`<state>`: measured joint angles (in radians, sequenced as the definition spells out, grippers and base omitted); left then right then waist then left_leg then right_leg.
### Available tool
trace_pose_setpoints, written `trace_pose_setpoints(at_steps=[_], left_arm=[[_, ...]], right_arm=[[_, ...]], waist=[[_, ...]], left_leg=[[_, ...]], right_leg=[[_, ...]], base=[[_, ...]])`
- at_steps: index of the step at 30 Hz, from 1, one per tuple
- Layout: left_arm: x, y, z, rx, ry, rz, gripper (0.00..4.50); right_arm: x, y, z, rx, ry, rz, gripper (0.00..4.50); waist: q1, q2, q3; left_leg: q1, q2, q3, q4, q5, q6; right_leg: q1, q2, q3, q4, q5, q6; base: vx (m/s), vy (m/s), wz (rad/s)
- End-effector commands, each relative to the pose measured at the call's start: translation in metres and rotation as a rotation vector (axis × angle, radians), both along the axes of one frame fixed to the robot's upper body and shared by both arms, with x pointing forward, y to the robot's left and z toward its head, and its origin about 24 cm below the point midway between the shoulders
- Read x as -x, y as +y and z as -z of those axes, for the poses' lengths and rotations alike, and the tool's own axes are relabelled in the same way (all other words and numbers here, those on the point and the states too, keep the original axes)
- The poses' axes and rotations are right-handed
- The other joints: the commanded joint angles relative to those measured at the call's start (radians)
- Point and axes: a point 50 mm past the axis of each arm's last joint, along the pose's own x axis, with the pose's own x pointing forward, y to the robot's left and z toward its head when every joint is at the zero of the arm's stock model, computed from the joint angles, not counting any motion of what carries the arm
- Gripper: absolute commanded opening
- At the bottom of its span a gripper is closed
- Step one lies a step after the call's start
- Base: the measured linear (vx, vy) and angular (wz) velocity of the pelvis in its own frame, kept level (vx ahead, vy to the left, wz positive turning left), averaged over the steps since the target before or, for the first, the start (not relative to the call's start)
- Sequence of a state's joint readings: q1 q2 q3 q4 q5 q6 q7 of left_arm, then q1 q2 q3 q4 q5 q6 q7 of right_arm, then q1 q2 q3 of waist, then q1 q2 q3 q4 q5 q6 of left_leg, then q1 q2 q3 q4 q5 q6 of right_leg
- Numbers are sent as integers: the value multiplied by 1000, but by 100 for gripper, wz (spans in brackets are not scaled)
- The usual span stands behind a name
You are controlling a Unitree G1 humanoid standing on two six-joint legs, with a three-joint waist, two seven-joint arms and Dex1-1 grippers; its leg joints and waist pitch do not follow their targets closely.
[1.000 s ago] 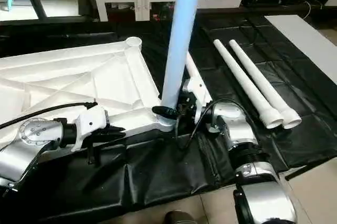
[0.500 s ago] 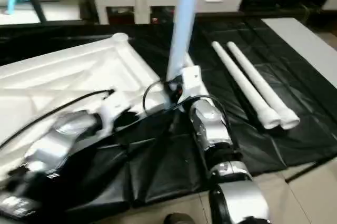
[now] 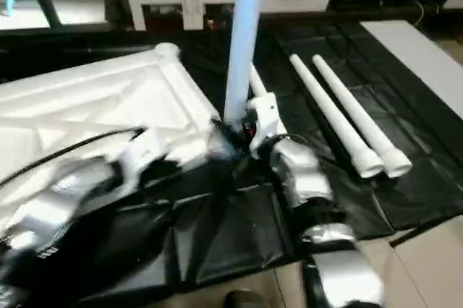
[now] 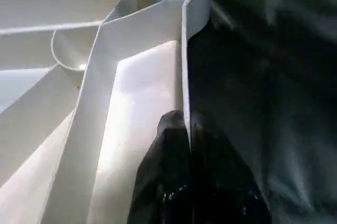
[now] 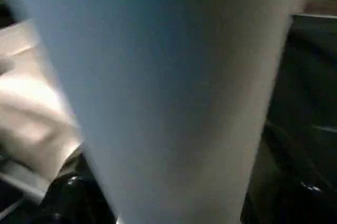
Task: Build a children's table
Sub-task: Rotate leg to tighten
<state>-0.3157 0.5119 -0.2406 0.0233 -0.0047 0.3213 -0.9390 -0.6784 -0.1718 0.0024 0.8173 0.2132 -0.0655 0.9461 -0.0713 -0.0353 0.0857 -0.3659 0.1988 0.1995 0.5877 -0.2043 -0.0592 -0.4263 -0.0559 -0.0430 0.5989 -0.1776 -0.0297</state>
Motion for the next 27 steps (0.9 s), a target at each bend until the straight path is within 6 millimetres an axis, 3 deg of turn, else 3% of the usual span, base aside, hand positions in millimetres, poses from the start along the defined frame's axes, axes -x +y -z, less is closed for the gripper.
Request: trace_pose_setpoints(at_steps=[1,4,8,10,12,15,16,19,23,25,26,27], left_arm=[[17,-1,19,-6,124,97,0],[17,11,20,-48,129,69,0],[13,11,19,-45,109,54,0],[13,9,18,-39,107,56,0],[12,6,18,-34,103,56,0],[10,4,18,-34,96,57,0],[10,3,18,-34,94,56,0],[8,2,18,-35,88,50,0],[1,-7,20,-38,72,9,0],[-9,-20,22,-29,66,-68,0],[-15,-29,24,-29,69,-121,0],[-21,-36,25,-27,71,-167,0]], right_arm=[[0,-15,-6,11,-10,-30,332],[6,-27,-4,66,2,-117,340],[5,-28,-3,41,8,-110,309],[4,-26,-2,33,11,-92,306],[3,-23,0,39,10,-68,275],[4,-17,4,37,25,-32,269],[4,-16,6,38,29,-21,251],[3,-13,10,44,45,33,229],[-1,-4,22,50,120,201,207],[-4,3,35,62,195,392,206],[-5,7,40,58,233,479,204],[-5,11,44,48,260,535,204]], waist=[[6,11,-61],[11,11,-57],[18,5,-54],[22,8,-54],[23,7,-54],[20,8,-50],[21,14,-49],[16,11,-48],[12,11,-46],[12,14,-44],[10,13,-41],[12,14,-41]], left_leg=[[8,40,-11,-56,-39,168],[9,40,-8,-55,-34,183],[13,41,-6,-57,-80,150],[14,41,-6,-57,-85,135],[13,40,-6,-57,-88,128],[13,40,-8,-59,-138,101],[12,39,-10,-60,-147,93],[11,37,-11,-62,-180,64],[13,35,-11,-63,-202,40],[15,36,-11,-64,-204,26],[20,33,-12,-66,-251,-2],[22,34,-15,-67,-268,-9]], right_leg=[[58,-66,47,-40,28,-313],[56,-65,45,-39,38,-324],[52,-66,48,-47,-48,-312],[52,-67,50,-47,-59,-307],[51,-66,50,-47,-66,-303],[47,-66,50,-53,-131,-289],[47,-66,50,-54,-142,-286],[47,-66,51,-59,-186,-266],[42,-65,53,-67,-237,-244],[38,-65,53,-70,-252,-238],[33,-64,51,-77,-332,-217],[32,-66,50,-80,-357,-210]], base=[[0,0,0],[0,0,0],[0,0,0],[0,0,0],[0,0,0],[0,0,0],[0,0,0],[0,0,0],[0,0,0],[0,0,0],[0,0,0],[0,0,0]])
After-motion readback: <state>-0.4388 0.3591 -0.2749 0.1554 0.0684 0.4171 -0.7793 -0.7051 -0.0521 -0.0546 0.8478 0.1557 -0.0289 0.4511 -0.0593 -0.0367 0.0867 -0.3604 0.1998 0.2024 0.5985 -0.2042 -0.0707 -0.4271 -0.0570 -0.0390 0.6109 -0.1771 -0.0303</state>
